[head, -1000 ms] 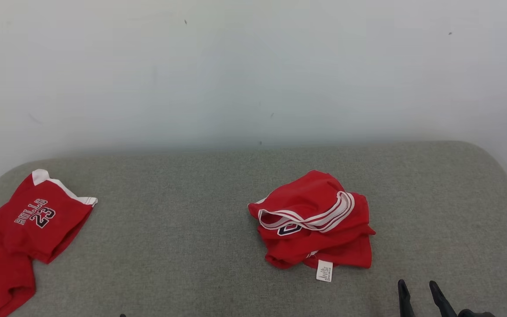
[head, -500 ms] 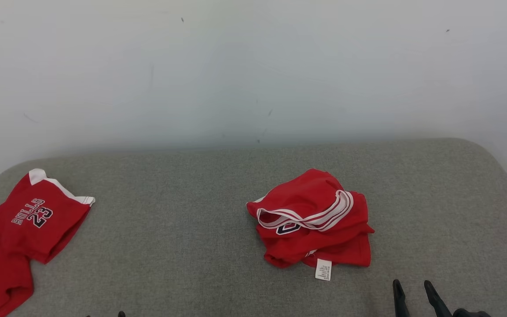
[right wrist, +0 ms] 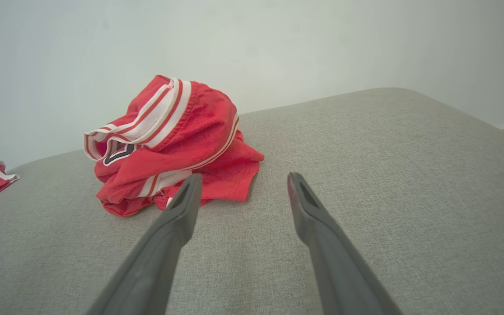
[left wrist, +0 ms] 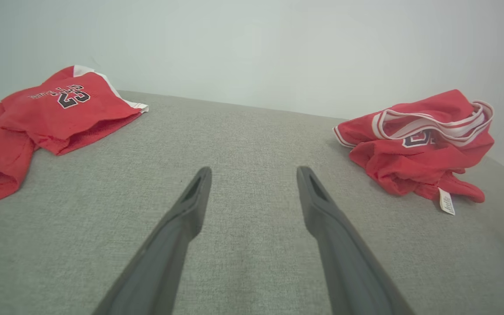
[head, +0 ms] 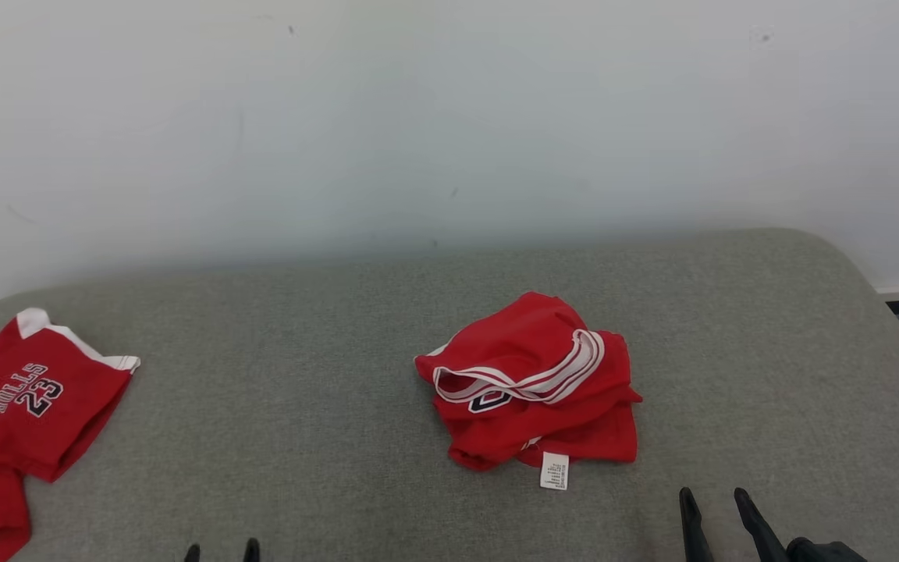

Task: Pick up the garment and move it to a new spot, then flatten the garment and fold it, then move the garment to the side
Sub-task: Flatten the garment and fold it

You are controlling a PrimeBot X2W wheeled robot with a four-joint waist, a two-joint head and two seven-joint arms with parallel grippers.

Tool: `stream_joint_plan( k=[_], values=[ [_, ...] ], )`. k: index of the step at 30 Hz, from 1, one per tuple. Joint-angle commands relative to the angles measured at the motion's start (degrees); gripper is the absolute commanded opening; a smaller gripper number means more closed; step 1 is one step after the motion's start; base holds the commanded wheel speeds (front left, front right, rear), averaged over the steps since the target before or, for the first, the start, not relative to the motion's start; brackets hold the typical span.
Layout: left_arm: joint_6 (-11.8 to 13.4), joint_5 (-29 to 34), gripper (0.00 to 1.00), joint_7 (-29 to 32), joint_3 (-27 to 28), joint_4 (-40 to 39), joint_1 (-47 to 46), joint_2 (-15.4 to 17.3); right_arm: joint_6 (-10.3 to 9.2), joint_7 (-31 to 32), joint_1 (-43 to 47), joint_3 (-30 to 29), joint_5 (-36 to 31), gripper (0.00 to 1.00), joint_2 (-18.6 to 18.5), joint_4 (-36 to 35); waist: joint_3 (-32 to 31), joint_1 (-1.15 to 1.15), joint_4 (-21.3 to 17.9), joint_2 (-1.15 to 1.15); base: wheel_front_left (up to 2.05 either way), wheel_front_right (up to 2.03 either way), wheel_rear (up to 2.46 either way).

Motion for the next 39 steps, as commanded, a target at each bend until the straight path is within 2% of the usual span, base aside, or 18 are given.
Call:
stream_joint_plan(
  k=[1, 4, 8, 14, 23, 29, 37, 39],
  values=[
    [-0.06, -0.59, 1.00, -0.24, -1.33, 1.10, -1.97, -0.17, 0.19, -0.13, -0.73, 0.27, -0.14, 1.00, 0.05, -0.14, 0.88, 0.00, -2.46, 0.00, 0.00, 0.00, 0.00],
    [-0.05, -1.19, 1.00, -0.24, -3.65, 2.92, -3.89, 0.07, 0.19, -0.08, -0.88, 0.44, -0.17, 1.00, 0.06, -0.22, 1.47, 0.00, -4.47, 0.00, 0.00, 0.00, 0.00],
    [0.00, -1.23, 1.00, -0.03, -9.24, 6.28, -9.28, 0.25, 0.19, -0.04, -1.54, 0.47, -0.15, 1.00, 0.03, -0.33, 2.96, 0.00, -9.12, 0.00, 0.00, 0.00, 0.00],
    [0.01, -3.81, 1.00, 4.09, -16.68, 10.66, -20.72, 0.82, 0.20, -0.33, -2.51, 0.85, -0.04, 1.00, -0.08, -0.18, 5.45, 0.00, -16.51, 0.00, 0.00, 0.00, 0.00],
    [0.01, -7.58, 1.00, 7.49, -20.83, 14.09, -31.42, 1.77, 0.20, -1.17, -3.60, 1.57, 0.70, 1.00, 0.01, 0.69, 8.34, 0.00, -25.08, 0.00, 0.00, 0.00, 0.00],
    [0.32, -8.37, 1.00, 9.27, -21.33, 17.41, -34.88, 1.44, 0.20, -2.33, -3.54, 0.52, 1.10, 1.00, 0.10, 0.97, 9.77, 0.00, -26.09, 0.00, 0.00, 0.00, 0.00],
    [3.11, -8.51, 1.00, 10.08, -20.65, 22.39, -37.07, 1.11, 0.20, -3.03, -3.76, 0.85, 1.42, 1.00, 0.15, 1.61, 9.80, 0.00, -26.15, 0.00, 0.00, 0.00, 0.00],
    [3.07, -7.98, 1.00, 10.18, -21.37, 23.02, -37.49, 0.96, 0.20, -3.05, -4.10, 1.20, 1.38, 1.00, 0.14, 1.91, 9.62, 0.00, -26.04, 0.00, 0.00, 0.00, 0.00]
  ],
)
